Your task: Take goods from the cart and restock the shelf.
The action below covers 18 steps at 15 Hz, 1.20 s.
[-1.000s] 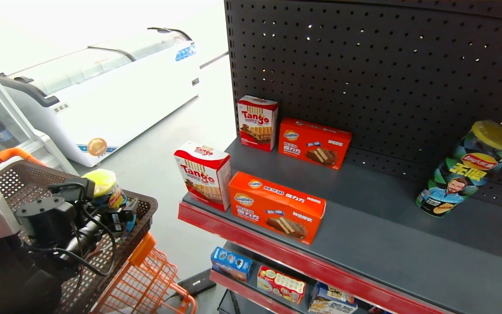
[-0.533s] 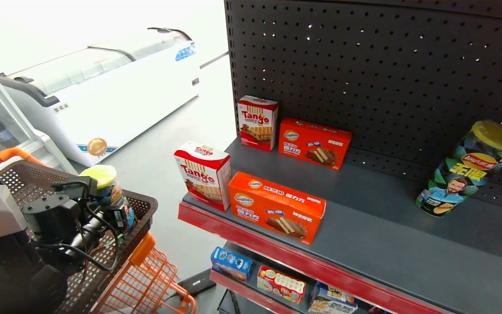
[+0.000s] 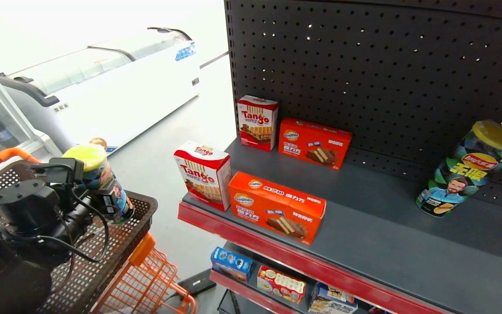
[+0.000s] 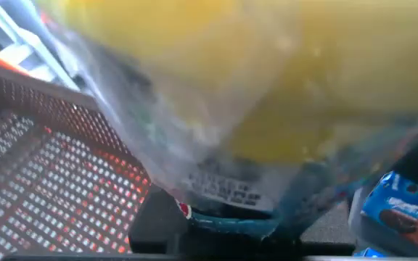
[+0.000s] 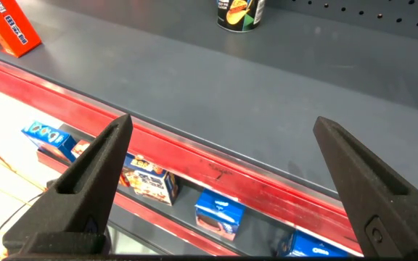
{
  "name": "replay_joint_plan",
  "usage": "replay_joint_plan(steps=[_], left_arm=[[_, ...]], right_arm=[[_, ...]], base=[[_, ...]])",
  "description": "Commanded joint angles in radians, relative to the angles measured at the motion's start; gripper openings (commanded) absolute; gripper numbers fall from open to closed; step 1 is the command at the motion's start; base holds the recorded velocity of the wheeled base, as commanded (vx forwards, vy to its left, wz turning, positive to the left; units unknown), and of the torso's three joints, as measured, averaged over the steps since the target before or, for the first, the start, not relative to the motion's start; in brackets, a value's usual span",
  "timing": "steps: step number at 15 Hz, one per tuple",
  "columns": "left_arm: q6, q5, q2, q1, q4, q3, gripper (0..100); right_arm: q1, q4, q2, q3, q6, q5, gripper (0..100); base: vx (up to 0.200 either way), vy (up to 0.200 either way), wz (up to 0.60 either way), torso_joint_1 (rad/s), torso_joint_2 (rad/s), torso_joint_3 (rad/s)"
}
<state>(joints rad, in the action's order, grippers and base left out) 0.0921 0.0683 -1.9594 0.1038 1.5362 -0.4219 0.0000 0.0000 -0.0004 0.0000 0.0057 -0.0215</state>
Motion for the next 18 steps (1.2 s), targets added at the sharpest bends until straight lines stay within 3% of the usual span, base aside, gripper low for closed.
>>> replay_joint_plan(steps=[1, 2, 4, 6, 8, 9, 11, 12, 15, 18], left_arm=[[0.009, -0.033, 0.189, -0.004, -0.102, 0.012, 0], [0.001, -0.054, 0.267, -0.004, -0.168, 0.020, 0], [0.001, -0.065, 0.318, -0.015, -0.177, 0.005, 0], [-0.003, -0.059, 0.396, -0.088, -0.195, 0.017, 0], [-0.025, -0.070, 0.448, -0.115, -0.289, 0.014, 0], [-0.034, -0.096, 0.470, -0.144, -0.292, 0.048, 0], [-0.086, -0.206, 0.504, -0.228, -0.300, 0.088, 0], [-0.095, -0.248, 0.505, -0.248, -0.304, 0.091, 0], [-0.103, -0.309, 0.536, -0.291, -0.306, 0.094, 0], [-0.103, -0.395, 0.580, -0.285, -0.301, 0.160, 0]], right_arm=[[0.002, 0.000, 0.000, 0.000, 0.000, -0.002, 100], [0.002, 0.000, 0.000, 0.000, 0.000, 0.000, 100], [0.000, 0.000, 0.000, 0.000, 0.000, -0.002, 100], [0.000, 0.000, 0.000, 0.000, 0.000, 0.000, 100], [0.000, 0.000, 0.000, 0.000, 0.000, 0.000, 100], [0.000, 0.000, 0.000, 0.000, 0.000, -0.002, 100], [0.000, 0.000, 0.000, 0.000, 0.000, 0.000, 100], [0.000, 0.000, 0.000, 0.000, 0.000, 0.000, 100], [0.000, 0.000, 0.000, 0.000, 0.000, 0.000, 100], [0.000, 0.000, 0.000, 0.000, 0.000, 0.000, 100]], base=[[0.000, 0.000, 0.00, 0.000, 0.00, 0.000], [0.000, 0.000, 0.00, 0.000, 0.00, 0.000], [0.000, 0.000, 0.00, 0.000, 0.00, 0.000], [0.000, 0.000, 0.00, 0.000, 0.00, 0.000], [0.000, 0.000, 0.00, 0.000, 0.00, 0.000], [0.000, 0.000, 0.00, 0.000, 0.00, 0.000], [0.000, 0.000, 0.00, 0.000, 0.00, 0.000], [0.000, 0.000, 0.00, 0.000, 0.00, 0.000], [0.000, 0.000, 0.00, 0.000, 0.00, 0.000], [0.000, 0.000, 0.00, 0.000, 0.00, 0.000]])
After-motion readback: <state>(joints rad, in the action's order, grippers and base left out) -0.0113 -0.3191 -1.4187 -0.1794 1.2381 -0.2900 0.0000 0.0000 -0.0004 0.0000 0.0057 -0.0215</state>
